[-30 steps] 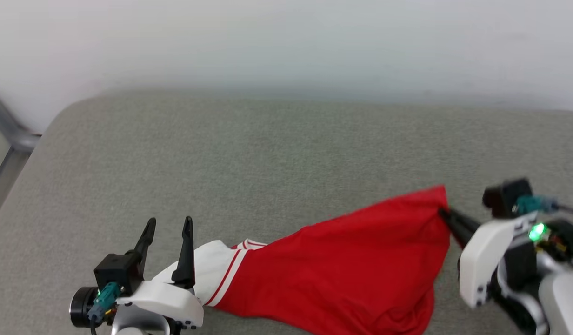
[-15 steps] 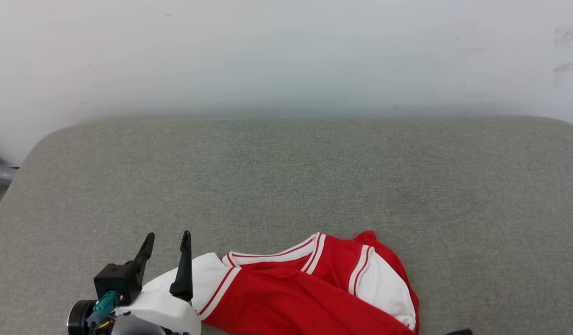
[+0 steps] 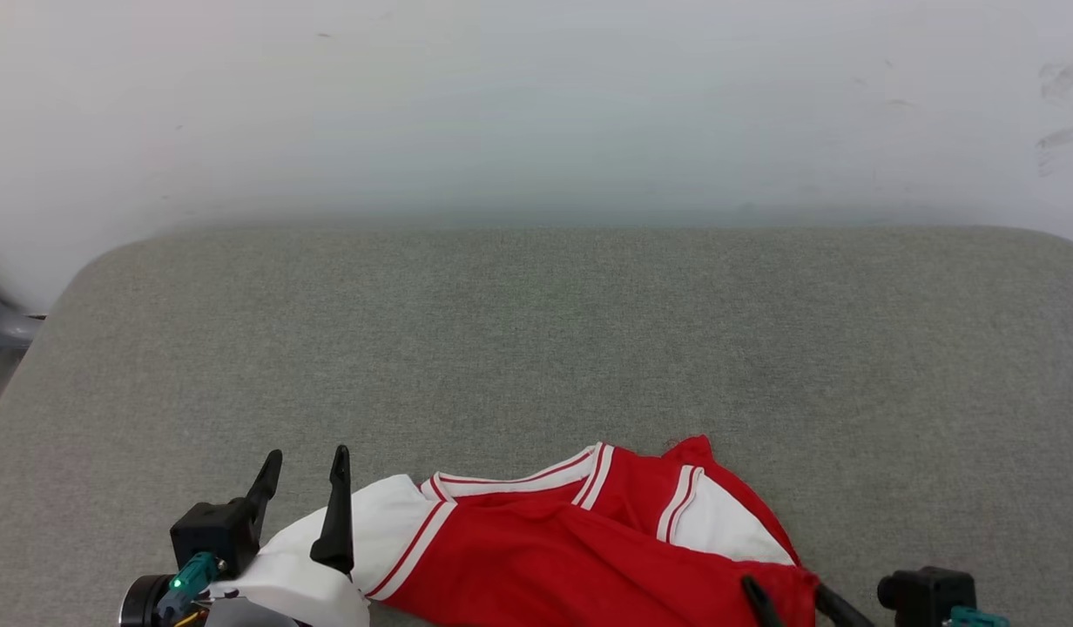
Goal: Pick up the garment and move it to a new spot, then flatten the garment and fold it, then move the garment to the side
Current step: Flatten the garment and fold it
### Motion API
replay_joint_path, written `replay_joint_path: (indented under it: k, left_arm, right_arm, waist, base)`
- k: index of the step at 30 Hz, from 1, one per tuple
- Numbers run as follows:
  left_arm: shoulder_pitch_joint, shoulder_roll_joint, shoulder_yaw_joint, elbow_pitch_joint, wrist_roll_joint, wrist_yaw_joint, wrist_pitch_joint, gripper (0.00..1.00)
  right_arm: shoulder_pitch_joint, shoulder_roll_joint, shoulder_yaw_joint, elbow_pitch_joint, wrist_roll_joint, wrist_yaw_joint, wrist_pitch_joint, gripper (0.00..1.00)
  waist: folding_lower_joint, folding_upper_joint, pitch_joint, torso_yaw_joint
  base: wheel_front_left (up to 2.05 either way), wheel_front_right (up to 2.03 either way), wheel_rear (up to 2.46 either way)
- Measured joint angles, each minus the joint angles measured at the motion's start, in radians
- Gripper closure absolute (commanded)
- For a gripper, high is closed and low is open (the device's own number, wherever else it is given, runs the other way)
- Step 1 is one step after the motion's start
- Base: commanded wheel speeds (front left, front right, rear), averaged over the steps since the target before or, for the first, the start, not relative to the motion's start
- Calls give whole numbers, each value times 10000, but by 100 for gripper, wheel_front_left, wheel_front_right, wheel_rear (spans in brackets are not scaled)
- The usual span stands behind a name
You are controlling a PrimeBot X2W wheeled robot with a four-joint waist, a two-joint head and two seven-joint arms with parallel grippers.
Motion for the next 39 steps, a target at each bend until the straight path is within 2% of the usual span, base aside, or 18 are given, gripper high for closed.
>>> replay_joint_path:
  k: [6, 9, 13, 19, 26, 34, 39]
  left_arm:
    - [3, -12, -12, 13, -19, 29, -4, 0]
    - [-24, -48, -59, 6, -36, 27, -15, 0]
    - [-193, -67, -140, -21, 8, 23, -10, 0]
    - [-704, -113, -192, -48, 13, -92, -65, 0]
    - [-1316, -343, -290, 119, 107, -234, -240, 0]
    - [-1831, -744, -362, 314, 153, -439, -443, 0]
    - [-1912, -874, -339, 495, 178, -541, -506, 0]
  right_arm:
    - [-432, -56, -817, 35, -48, 0, 4, 0]
    - [-981, -339, -1026, 274, -35, 0, 305, 0]
    - [-2067, -920, -809, 861, 276, 0, 1037, 0]
    - [-4265, -1914, 573, 1791, 978, 0, 2437, 0]
    - [-6664, -2918, 2884, 2656, 1831, 0, 3662, 0]
    - [-8336, -3440, 5195, 3950, 2782, 0, 4433, 0]
    - [-8734, -3618, 5940, 4767, 3597, 2, 4823, 0]
  waist:
    - [-1, 0, -6, 70]
    - [0, 0, 88, 150]
    - [-1, 0, 310, 319]
    - [1, 0, 968, 611]
    - [3, 0, 1758, 1197]
    - [3, 0, 2461, 1906]
    - [1, 0, 2728, 2155]
  base:
    - [0, 0, 0]
    - [0, 0, 0]
    - [0, 0, 0]
    - [0, 0, 0]
    - [0, 0, 0]
    - [0, 0, 0]
    - [0, 0, 0]
